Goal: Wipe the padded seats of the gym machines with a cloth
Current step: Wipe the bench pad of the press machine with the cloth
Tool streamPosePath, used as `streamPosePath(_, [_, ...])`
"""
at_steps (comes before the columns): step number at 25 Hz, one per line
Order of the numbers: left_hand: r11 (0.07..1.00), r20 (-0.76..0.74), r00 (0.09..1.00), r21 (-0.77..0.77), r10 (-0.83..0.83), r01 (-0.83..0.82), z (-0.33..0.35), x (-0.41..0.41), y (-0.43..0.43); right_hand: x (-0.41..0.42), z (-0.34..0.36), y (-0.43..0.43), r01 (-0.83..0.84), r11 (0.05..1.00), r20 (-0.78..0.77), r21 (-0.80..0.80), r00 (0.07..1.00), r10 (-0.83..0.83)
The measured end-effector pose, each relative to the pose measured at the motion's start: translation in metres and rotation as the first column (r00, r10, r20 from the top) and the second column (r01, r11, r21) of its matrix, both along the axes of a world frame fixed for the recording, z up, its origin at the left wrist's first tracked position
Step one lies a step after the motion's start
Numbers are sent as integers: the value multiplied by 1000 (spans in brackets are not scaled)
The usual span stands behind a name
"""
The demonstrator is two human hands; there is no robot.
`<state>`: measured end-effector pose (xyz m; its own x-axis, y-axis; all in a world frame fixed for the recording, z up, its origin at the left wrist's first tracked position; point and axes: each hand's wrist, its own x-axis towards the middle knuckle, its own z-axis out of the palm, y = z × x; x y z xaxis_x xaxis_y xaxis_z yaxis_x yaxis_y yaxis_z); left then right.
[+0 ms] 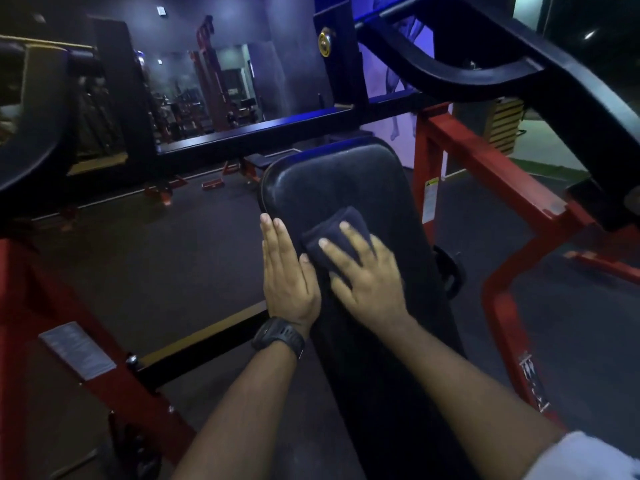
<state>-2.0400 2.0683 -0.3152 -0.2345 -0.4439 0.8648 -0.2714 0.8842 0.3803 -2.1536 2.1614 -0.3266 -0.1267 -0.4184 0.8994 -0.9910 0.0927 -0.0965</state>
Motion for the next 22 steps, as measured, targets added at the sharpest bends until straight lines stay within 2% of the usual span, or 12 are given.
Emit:
streamPosePath(3, [1000,2,1000,22,-6,6,0,-1,3,16,10,-5,182,982,509,-45,850,-134])
streamPosePath(4, [1000,-3,1000,24,-10,10,-1,-1,4,30,1,-5,217,974,491,-67,857,-157])
streamPosePath(7, [998,-29,999,52,-39,40,-1,0,4,22,-35,16,31,999,-17,12,999,-31])
streamPosePath(9, [998,-36,998,54,-41,43,-1,-1,2,15,-33,20,142,990,291,-18,948,-130])
streamPosePath(11, [997,-41,998,56,-43,45,-2,-2,3,45,-35,16,303,953,643,-20,734,-220])
streamPosePath(12, [998,-44,998,54,-42,45,-2,-1,4,58,-46,15,295,955,552,-14,799,-239])
streamPosePath(14, [998,-54,998,43,-43,45,-2,-1,4,51,-67,30,106,994,127,28,986,-109])
streamPosePath(15, [998,-57,998,44,-41,44,-2,-1,4,40,-69,35,78,996,106,30,991,-81])
streamPosePath(16, [998,-57,998,51,-42,45,-2,-1,5,36,-64,33,113,994,262,-1,959,-109])
streamPosePath(18, [997,-58,997,56,-47,50,-2,-2,5,62,-39,19,289,956,756,-56,637,-149])
streamPosePath(19, [997,-59,997,50,-48,51,-2,-2,5,80,-34,11,333,943,805,-16,564,-186])
streamPosePath(22, [998,-50,997,23,-54,55,-4,-1,-1,77,-62,19,148,989,262,3,954,-144])
